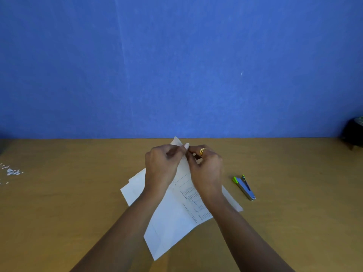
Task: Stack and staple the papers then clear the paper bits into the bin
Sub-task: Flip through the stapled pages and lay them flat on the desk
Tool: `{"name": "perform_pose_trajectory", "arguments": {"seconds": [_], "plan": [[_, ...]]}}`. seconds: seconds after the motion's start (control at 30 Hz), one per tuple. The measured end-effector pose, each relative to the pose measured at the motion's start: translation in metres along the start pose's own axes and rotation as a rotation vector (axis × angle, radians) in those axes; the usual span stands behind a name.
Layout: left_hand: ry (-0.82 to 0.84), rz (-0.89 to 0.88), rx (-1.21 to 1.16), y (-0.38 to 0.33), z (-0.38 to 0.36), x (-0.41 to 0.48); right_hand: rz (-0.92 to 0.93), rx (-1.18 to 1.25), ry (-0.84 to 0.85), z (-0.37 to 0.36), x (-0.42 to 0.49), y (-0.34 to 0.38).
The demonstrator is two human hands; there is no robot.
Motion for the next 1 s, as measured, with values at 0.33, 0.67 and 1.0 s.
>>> {"name": "perform_pose_trajectory", "arguments": {"seconds": [0.33, 0.67, 1.0], "plan": [[-0.061, 0.118, -0.131, 0.019, 0.016, 0.003, 0.114, -0.043, 0.079, -0.025, -0.029, 0.017], [0.234, 0.049, -0.003, -0.002, 0.013, 0.016, 0.078, 0.248, 0.054, -0.009, 0.004, 0.014], [0.310, -0.022, 0.156, -0.024, 0.030, 0.010, 0.050, 0.448, 0.315, -0.019, 0.016, 0.024]]}}
Point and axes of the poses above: each hand's wrist, its own x-axis towards the middle knuckle, its own z-axis out of the back of the hand, y = z × x, the point moved 10 cm from there along x, towards the middle knuckle, and after that the axes turned 10 degrees about z, right-handed, at the moved point
